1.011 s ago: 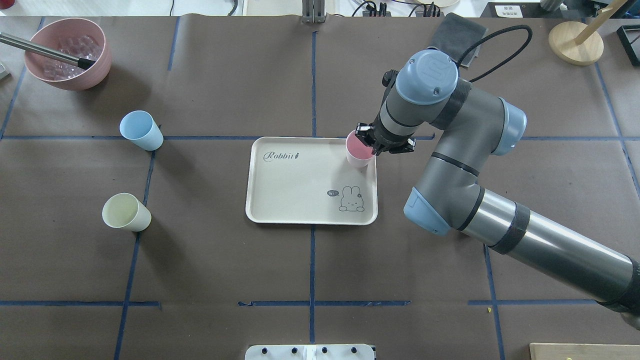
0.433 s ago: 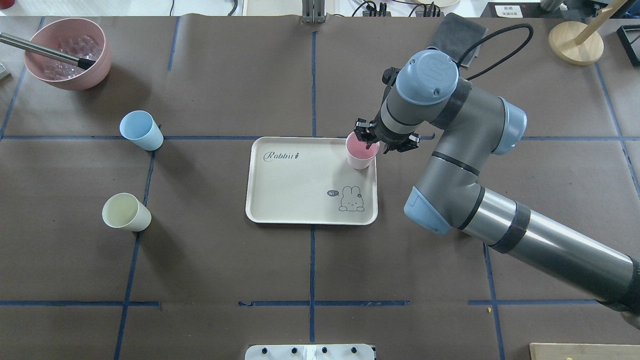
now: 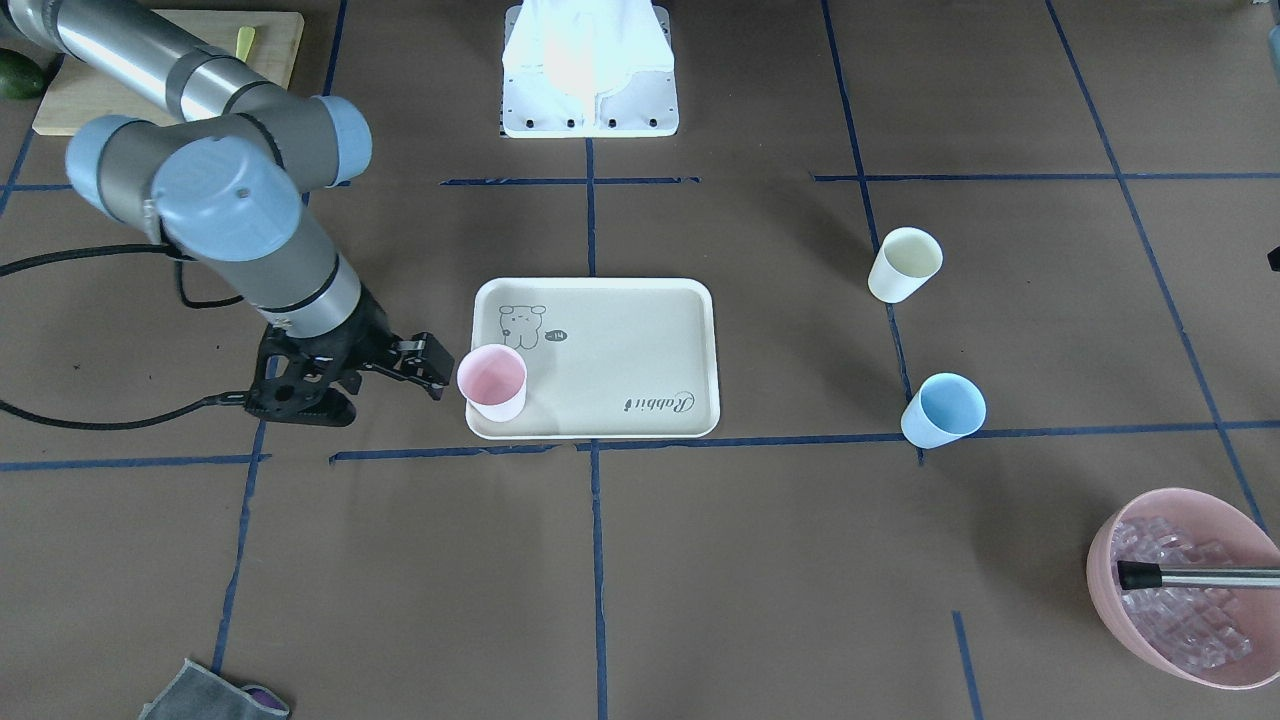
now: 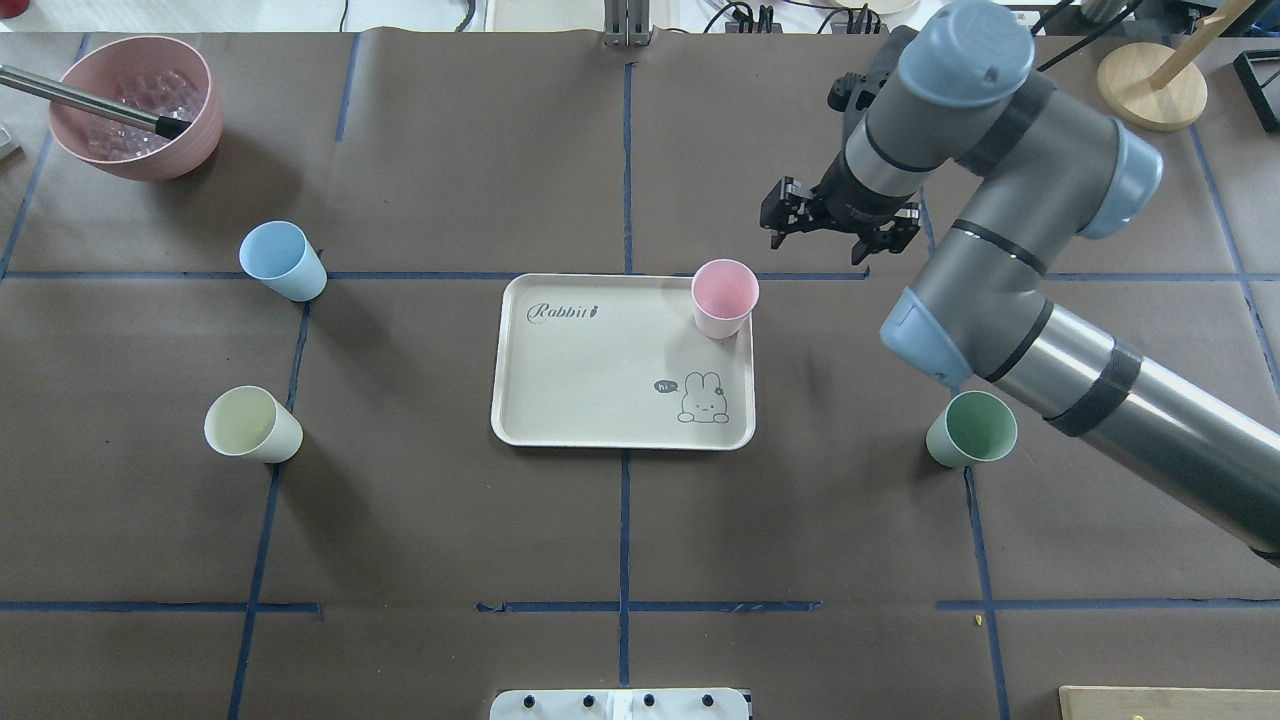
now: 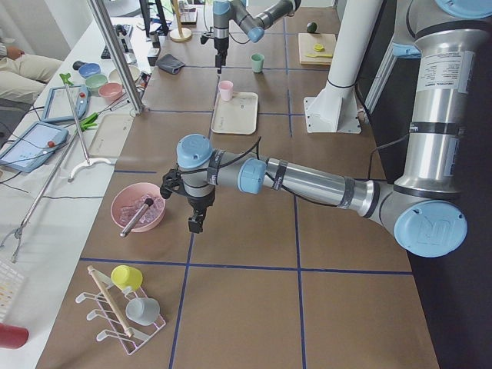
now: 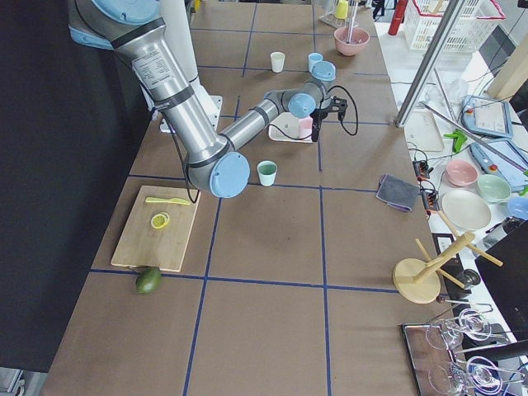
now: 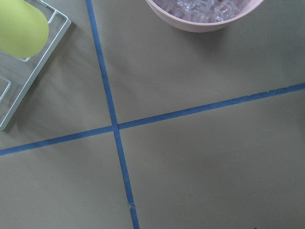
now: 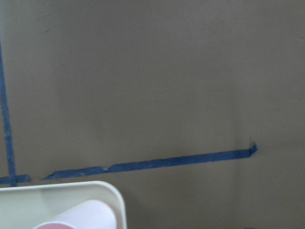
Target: Place all cups on tray
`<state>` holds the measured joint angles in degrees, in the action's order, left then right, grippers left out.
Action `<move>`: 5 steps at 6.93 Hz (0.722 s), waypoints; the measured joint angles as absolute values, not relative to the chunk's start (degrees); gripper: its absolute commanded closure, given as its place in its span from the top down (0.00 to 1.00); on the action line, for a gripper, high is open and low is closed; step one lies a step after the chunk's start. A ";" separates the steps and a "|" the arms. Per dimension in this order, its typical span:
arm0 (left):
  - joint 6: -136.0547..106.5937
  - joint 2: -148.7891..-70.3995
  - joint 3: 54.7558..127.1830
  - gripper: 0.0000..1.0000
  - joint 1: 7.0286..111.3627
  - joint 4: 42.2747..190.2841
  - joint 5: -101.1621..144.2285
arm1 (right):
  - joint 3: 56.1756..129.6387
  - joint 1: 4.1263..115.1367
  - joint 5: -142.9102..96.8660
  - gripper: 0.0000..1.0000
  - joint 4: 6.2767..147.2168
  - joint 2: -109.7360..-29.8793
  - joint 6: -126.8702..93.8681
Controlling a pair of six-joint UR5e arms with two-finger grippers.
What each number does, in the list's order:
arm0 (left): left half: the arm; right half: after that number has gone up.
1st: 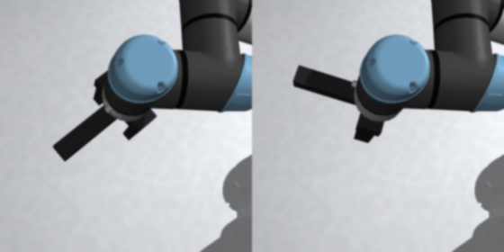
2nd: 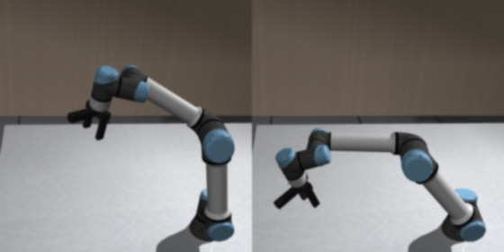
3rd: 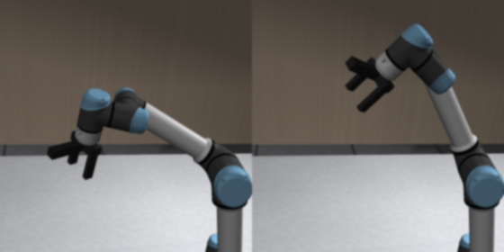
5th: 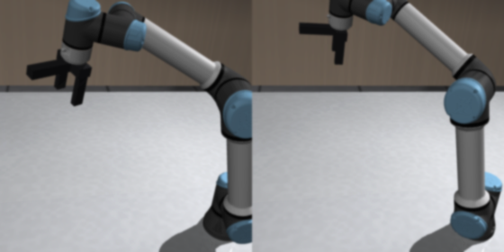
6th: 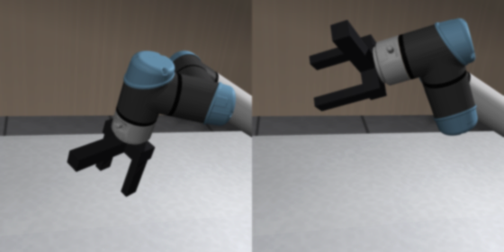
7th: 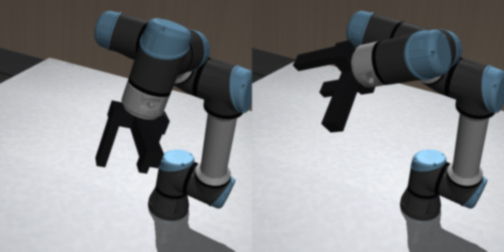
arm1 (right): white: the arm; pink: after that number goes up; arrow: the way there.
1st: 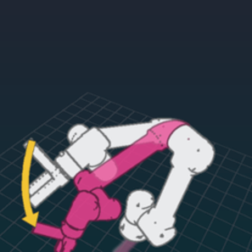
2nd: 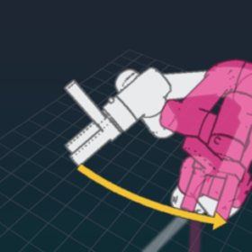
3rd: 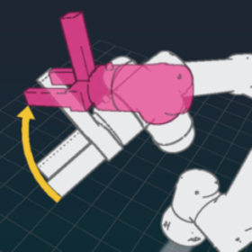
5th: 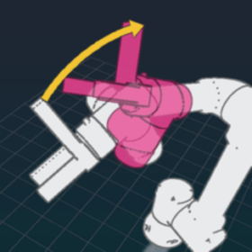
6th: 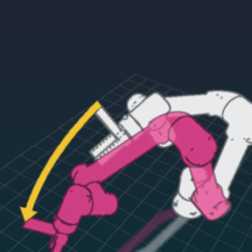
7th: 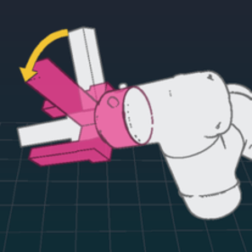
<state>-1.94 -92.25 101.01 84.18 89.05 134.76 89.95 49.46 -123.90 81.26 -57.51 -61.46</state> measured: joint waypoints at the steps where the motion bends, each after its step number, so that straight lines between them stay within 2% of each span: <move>1: -3.41 -92.32 101.28 1.00 83.93 89.12 136.13 | 90.12 53.18 -126.73 0.99 81.29 -60.47 -53.39; 3: -13.15 -92.12 102.27 1.00 80.75 93.60 137.82 | 90.38 60.56 -130.82 0.99 81.30 -66.70 -37.60; 5: -28.98 -90.56 106.53 1.00 70.40 101.73 131.02 | 90.34 66.49 -132.48 0.99 81.28 -72.26 -23.43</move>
<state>-28.98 -90.56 106.53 70.40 101.73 131.02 90.34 66.49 -132.48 81.28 -72.26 -23.43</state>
